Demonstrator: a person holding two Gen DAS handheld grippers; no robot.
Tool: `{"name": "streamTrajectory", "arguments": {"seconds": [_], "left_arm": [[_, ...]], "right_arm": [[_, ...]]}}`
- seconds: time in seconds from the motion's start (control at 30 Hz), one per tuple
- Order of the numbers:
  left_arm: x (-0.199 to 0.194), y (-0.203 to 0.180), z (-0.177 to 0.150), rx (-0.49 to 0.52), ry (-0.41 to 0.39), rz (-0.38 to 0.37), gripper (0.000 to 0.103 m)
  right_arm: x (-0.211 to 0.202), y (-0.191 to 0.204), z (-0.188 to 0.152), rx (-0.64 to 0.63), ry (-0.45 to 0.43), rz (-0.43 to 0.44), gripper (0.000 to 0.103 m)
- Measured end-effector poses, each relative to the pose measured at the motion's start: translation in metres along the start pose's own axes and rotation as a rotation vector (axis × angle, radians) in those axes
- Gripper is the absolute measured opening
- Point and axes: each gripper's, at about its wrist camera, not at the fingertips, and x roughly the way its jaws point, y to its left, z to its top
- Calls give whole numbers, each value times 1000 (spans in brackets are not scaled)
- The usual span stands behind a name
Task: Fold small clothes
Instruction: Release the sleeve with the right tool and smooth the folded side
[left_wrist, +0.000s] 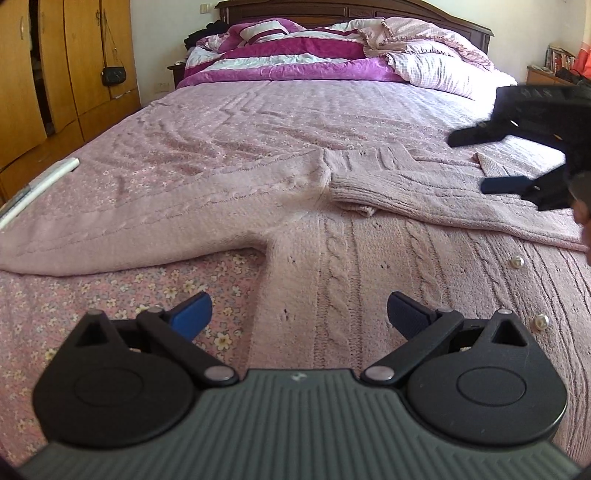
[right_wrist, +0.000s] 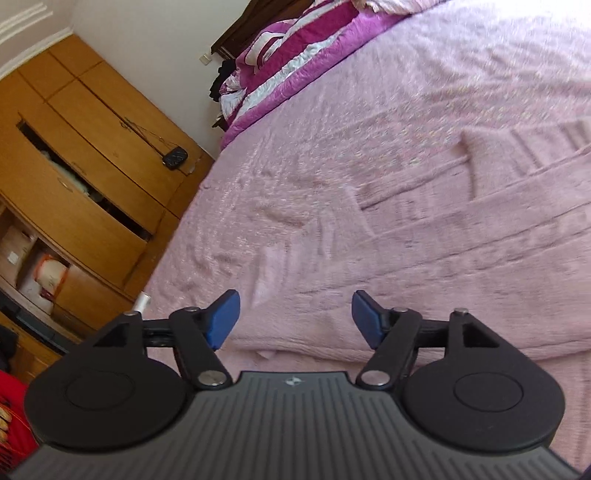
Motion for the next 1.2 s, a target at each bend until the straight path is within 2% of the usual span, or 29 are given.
{"name": "streamTrajectory", "arguments": {"seconds": [0.17,0.33,0.6,0.77,0.8,0.83,0.87,0.93,0.97,1.07,1.2], "left_arm": [[2,-2,1,1,1,2,103],[4,-6,3,-8,11,-3,103],[6,-3,4,-18,17,3,103],[9,0,7,-21,28,10,103],[10,1,8,-23,25,9,103],[9,2,9,-25,19,7,103],[9,3,9,-27,13,4,103],[11,4,12,-34,6,-5,103],[13,3,14,-35,12,-7,103],[20,-1,20,-31,23,-7,103],[26,-6,25,-51,15,-33,103]], "right_arm": [[-22,-12,-10,-88,-21,-100,77],[-27,-11,-19,-216,-6,-190,78],[11,16,-43,-561,63,-332,79],[31,15,-49,-631,33,-401,77],[32,14,-49,-629,21,-404,75],[32,13,-48,-623,6,-406,64],[32,13,-47,-617,-14,-419,45],[24,10,-40,-583,-55,-437,21],[18,7,-36,-555,-79,-424,16],[-2,0,-28,-537,-144,-439,14],[-21,-14,-27,-552,-141,-469,14]]}}
